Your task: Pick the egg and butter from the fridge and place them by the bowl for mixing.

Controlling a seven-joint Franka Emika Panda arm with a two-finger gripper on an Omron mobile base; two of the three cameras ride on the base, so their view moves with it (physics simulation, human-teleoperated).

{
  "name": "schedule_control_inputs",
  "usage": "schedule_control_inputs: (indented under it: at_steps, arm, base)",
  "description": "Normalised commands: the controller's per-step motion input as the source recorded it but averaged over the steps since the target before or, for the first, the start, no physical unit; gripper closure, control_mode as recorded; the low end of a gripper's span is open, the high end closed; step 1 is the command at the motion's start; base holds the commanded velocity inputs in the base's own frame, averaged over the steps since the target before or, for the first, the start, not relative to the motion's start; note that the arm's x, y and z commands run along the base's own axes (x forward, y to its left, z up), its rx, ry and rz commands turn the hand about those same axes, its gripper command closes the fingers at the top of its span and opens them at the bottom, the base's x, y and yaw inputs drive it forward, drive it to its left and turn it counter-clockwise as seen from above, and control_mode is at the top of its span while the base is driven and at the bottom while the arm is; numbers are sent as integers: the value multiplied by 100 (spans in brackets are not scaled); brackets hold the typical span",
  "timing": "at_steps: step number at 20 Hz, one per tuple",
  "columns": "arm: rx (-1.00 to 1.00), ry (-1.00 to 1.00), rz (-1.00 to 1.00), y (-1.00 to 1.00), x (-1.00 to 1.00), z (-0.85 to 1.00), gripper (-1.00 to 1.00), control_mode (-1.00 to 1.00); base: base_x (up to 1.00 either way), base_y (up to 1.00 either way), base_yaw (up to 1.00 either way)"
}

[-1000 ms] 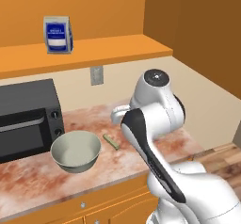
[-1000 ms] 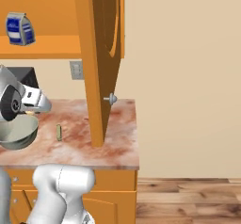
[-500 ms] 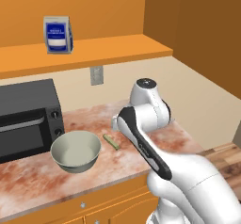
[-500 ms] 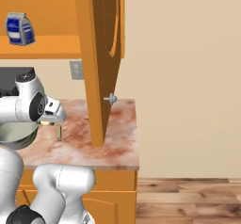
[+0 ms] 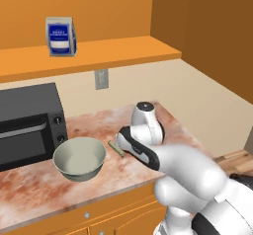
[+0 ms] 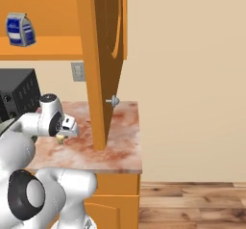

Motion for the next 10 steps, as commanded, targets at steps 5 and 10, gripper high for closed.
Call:
schedule_control_inputs:
  at_steps: [5, 10]
  arm:
    - [2, 0, 1, 25, 38, -55, 100, -100]
    - [0, 0, 0, 4, -6, -5, 100, -100]
  base:
    - [0, 0, 0]
    - [0, 0, 0]
